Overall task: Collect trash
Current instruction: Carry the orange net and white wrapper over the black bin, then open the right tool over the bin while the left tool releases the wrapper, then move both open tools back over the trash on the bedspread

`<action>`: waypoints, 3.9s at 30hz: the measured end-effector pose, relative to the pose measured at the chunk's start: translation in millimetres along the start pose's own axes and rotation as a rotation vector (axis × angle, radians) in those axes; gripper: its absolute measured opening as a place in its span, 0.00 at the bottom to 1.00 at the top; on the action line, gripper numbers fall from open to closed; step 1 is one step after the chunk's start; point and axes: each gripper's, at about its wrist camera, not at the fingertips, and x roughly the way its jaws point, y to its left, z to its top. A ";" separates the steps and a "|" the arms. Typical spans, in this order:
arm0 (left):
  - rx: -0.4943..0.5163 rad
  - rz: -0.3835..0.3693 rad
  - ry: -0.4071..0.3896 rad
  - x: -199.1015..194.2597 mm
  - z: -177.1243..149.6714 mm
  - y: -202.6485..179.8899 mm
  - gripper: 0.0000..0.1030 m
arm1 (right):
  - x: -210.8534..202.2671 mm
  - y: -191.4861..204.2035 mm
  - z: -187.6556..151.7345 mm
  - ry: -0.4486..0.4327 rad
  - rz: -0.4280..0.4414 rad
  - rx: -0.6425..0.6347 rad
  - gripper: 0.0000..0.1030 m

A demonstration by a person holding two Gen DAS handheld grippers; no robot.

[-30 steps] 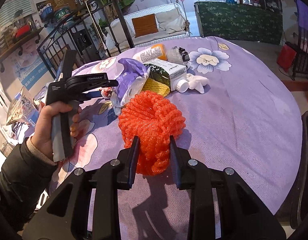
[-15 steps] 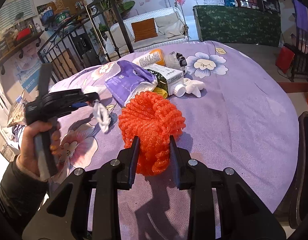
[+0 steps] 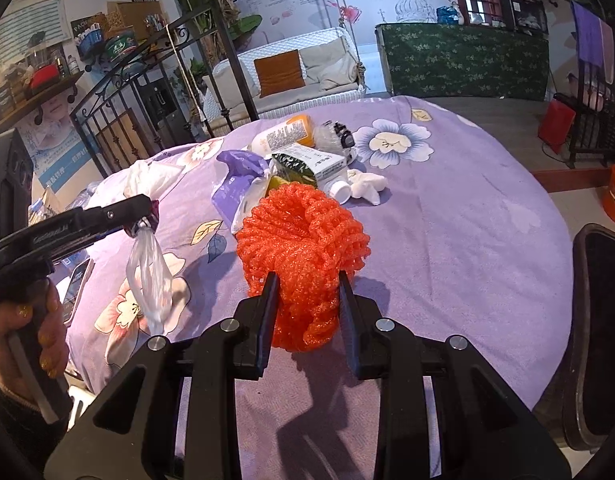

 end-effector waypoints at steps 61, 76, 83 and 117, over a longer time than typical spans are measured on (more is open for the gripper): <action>0.488 -0.523 0.318 144.1 -50.3 -288.1 0.27 | -161.1 -249.5 -40.8 -0.217 -0.733 0.495 0.76; 0.543 -0.513 0.416 189.2 -76.8 -336.6 0.34 | -210.8 -267.4 -49.5 -0.282 -0.815 0.539 0.76; 0.576 -0.522 0.403 185.9 -76.3 -343.3 0.85 | -217.3 -271.3 -49.3 -0.291 -0.831 0.544 0.77; 0.268 0.032 0.108 110.9 -16.0 -106.3 0.94 | -74.3 -190.6 -12.3 -0.076 -0.417 0.359 0.81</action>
